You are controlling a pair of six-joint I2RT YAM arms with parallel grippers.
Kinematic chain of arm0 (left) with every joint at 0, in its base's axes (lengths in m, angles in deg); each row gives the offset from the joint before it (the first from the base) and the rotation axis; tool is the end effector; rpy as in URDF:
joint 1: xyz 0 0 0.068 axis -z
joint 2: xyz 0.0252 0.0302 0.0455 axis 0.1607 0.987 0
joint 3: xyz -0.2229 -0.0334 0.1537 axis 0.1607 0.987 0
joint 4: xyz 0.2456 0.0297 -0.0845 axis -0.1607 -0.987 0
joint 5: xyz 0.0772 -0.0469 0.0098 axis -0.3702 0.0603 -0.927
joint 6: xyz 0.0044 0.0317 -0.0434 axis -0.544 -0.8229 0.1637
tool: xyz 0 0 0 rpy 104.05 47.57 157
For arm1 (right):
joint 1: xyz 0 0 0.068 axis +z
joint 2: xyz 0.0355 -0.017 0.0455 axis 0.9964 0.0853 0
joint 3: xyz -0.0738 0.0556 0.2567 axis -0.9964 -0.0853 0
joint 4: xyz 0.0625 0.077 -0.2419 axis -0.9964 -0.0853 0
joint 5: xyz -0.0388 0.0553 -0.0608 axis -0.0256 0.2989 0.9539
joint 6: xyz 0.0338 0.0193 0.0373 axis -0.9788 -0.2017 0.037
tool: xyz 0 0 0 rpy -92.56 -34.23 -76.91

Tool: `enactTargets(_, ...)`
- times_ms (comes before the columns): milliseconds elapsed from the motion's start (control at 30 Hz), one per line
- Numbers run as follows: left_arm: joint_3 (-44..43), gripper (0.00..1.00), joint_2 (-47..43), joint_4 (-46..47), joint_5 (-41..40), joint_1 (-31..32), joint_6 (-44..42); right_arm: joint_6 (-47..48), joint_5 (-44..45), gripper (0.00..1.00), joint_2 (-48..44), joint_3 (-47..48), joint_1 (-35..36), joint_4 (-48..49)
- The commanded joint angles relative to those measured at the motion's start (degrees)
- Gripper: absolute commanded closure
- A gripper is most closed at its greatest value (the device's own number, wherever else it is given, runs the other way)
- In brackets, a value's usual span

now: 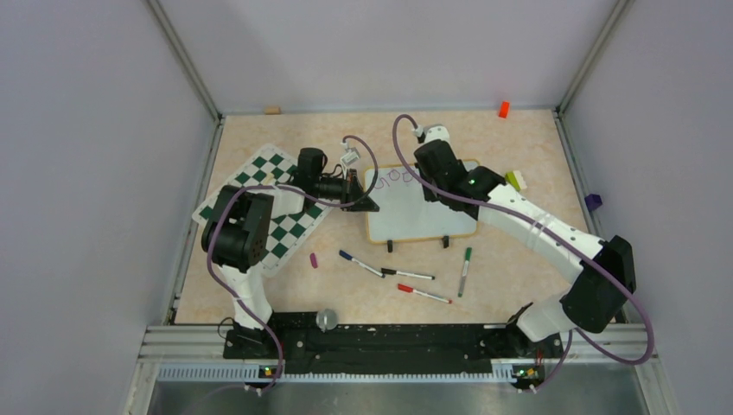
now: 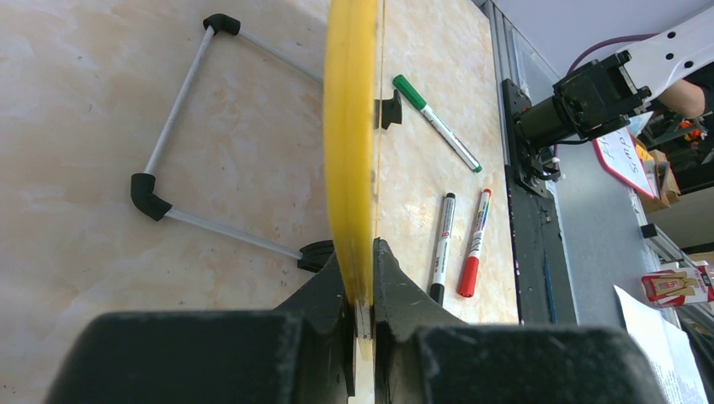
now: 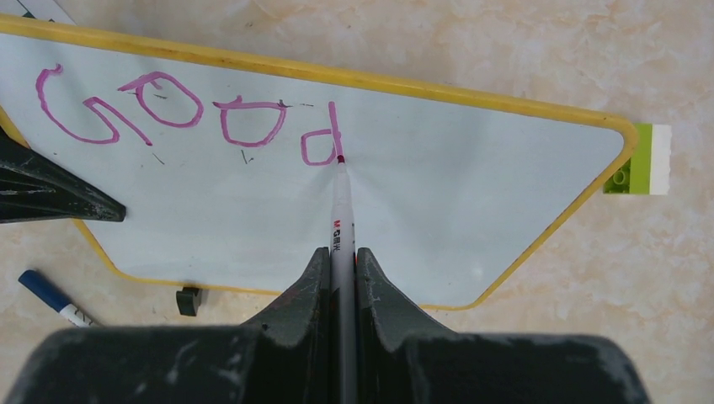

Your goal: Write a sentence on the whiteboard

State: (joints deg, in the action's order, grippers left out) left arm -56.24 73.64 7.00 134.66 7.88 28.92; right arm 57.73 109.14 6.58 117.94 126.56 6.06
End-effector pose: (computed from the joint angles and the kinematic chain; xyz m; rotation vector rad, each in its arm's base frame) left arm 0.3541 -0.1443 0.1650 0.9078 1.8510 -1.5521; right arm 0.2458 0.1962 0.3222 -0.2973 2.2401 -0.0190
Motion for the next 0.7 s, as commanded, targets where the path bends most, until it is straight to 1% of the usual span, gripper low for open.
enactTargets(0, 0.2, 1.00, -0.1, -2.5, -1.0, 1.2, -4.2, -0.7, 1.7, 1.00, -1.1, -0.6, -0.8, 0.0)
enactTargets(167, 0.2, 1.00, -0.1, -2.5, -1.1, 1.2, -4.2, -0.4, 3.0, 1.00, -2.6, 0.5, -0.8, -0.2)
enactTargets(367, 0.2, 1.00, -0.1, -2.5, -0.9, 1.3, -4.3, 0.3, 1.7, 1.00, -4.9, 0.9, -0.7, 0.4)
enactTargets(500, 0.2, 1.00, -0.1, -2.5, -1.0, 1.2, -4.2, 0.4, 1.2, 1.00, -6.5, -0.3, -0.7, 1.4)
enactTargets(667, 0.2, 1.00, 0.0, -2.5, -1.0, 1.2, -4.2, -0.4, 0.1, 1.00, -9.5, -3.9, -0.7, 4.6)
